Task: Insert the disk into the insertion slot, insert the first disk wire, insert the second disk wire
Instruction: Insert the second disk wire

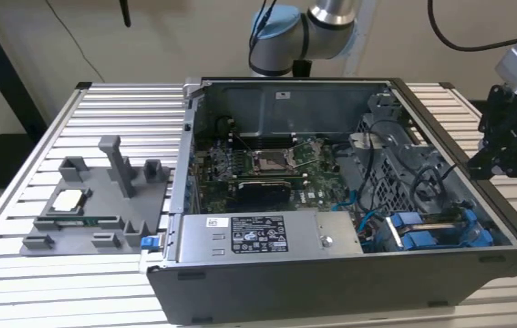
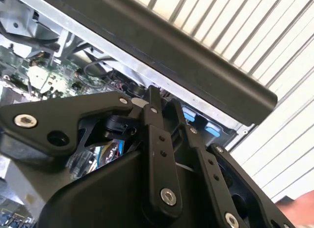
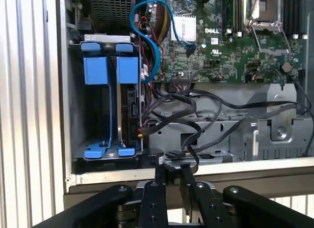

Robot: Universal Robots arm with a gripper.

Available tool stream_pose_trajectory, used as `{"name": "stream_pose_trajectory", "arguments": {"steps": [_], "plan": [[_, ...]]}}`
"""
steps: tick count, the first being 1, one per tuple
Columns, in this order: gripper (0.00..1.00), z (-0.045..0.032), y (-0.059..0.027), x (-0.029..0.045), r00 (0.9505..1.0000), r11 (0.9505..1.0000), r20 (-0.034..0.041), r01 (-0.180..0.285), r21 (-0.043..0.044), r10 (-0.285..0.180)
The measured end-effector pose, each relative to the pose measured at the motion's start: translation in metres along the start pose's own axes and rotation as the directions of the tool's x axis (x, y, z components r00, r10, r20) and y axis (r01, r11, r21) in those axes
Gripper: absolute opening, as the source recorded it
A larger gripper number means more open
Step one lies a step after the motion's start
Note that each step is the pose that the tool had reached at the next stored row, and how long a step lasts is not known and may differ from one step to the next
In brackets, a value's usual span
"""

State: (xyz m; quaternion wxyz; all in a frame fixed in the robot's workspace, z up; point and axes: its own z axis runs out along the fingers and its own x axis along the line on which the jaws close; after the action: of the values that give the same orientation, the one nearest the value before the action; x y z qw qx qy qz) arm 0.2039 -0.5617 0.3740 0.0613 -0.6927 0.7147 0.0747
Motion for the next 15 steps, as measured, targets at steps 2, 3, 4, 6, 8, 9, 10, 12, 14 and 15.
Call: {"name": "stream_pose_trajectory", "arguments": {"steps": [2, 3, 4, 6, 8, 9, 10, 12, 14, 15], "plan": [[0.27, 0.0004, 0.0000, 0.0002, 0.9999, 1.0000, 0.0135, -0.001, -0.0006, 0.001], [0.27, 0.0007, 0.0000, 0.0005, 0.9999, 1.0000, 0.0139, -0.002, -0.0004, 0.002], [0.25, 0.0010, 0.0000, 0.0008, 0.9999, 1.0000, 0.0138, -0.002, -0.0003, 0.002], [0.18, 0.0012, 0.0000, 0.0011, 0.9999, 1.0000, 0.0134, -0.002, -0.0001, 0.002], [0.16, 0.0014, 0.0000, 0.0013, 0.9999, 1.0000, 0.0134, -0.002, -0.0001, 0.002], [0.16, 0.0015, 0.0002, 0.0013, 0.9999, 1.0000, 0.0136, -0.003, 0.0000, 0.003], [0.16, 0.0015, 0.0007, 0.0014, 0.9999, 1.0000, 0.0137, -0.003, 0.0000, 0.003], [0.16, 0.0004, 0.0027, 0.0013, 0.9999, 1.0000, 0.0136, -0.002, -0.0002, 0.002], [0.16, -0.0015, 0.0073, 0.0012, 0.9999, 1.0000, 0.0136, -0.002, 0.0003, 0.002], [0.16, -0.0030, 0.0098, 0.0011, 0.9999, 1.0000, 0.0135, -0.002, 0.0010, 0.002]]}}
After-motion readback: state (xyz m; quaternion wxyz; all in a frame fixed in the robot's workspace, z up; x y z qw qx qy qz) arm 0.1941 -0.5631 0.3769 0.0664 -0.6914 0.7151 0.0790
